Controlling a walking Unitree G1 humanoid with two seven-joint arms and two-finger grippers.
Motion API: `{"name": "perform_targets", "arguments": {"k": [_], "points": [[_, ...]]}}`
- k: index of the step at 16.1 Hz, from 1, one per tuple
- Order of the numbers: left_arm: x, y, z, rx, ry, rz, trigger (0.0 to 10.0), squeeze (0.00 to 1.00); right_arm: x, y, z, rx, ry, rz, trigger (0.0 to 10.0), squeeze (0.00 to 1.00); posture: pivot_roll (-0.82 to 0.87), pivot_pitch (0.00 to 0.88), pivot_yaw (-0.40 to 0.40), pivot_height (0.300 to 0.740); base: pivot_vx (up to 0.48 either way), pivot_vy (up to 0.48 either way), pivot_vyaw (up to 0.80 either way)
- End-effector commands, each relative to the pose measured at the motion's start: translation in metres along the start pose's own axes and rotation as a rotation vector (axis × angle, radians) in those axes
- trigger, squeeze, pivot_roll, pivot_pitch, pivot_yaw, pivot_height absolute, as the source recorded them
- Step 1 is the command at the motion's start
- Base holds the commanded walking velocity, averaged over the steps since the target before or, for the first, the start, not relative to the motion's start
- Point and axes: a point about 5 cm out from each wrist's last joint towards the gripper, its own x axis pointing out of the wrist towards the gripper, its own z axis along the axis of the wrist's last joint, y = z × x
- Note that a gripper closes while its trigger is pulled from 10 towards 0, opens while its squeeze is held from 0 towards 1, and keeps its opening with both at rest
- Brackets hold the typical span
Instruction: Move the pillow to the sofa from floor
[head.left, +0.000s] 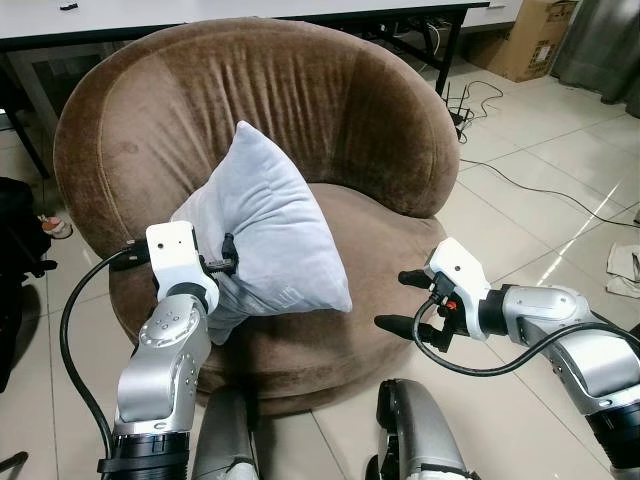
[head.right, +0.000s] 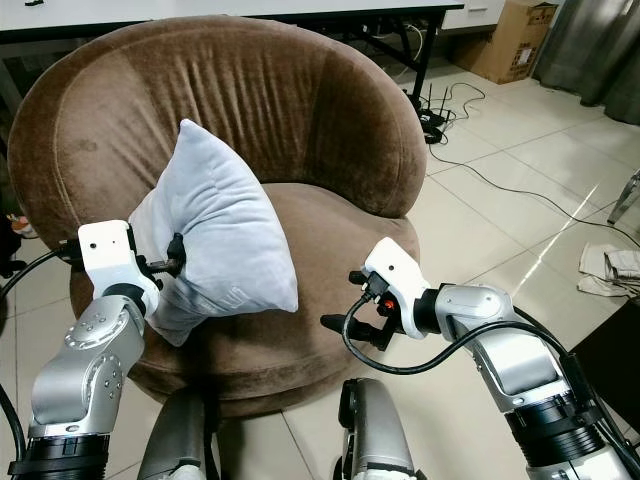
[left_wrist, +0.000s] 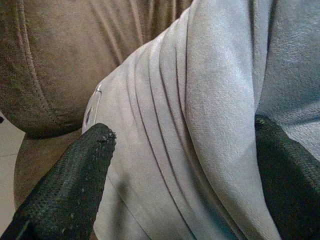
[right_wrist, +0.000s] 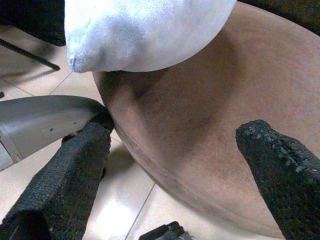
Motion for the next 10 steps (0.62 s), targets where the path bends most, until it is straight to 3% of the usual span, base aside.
{"name": "perform_targets", "arguments": {"k": [1, 8, 9, 10], "points": [[-0.0006, 0.0090, -0.0123, -0.009, 0.054, 0.042, 10.0, 1.00, -0.0020, -0.0036, 0.0044, -0.024, -0.004, -0.011, 10.0, 0.00, -0.15, 0.000, -0.041, 0.544, 0.000, 0.000, 0.00], [0.0004, 0.0095, -0.0129, 0.019, 0.076, 0.045, 10.0, 1.00, -0.0053, -0.0054, 0.0096, -0.029, -0.011, -0.011, 10.0, 0.00, -0.15, 0.000, -0.043, 0.544, 0.000, 0.000, 0.00], [0.0007, 0.0079, -0.0153, 0.029, 0.092, 0.037, 10.0, 0.00, -0.0077, -0.0071, 0.0122, -0.034, -0.012, -0.011, 10.0, 0.00, -0.15, 0.000, -0.043, 0.544, 0.000, 0.000, 0.00], [0.0008, 0.0067, -0.0170, 0.035, 0.103, 0.031, 10.0, 0.00, -0.0095, -0.0082, 0.0140, -0.038, -0.013, -0.011, 10.0, 0.00, -0.15, 0.000, -0.043, 0.544, 0.000, 0.000, 0.00]]}}
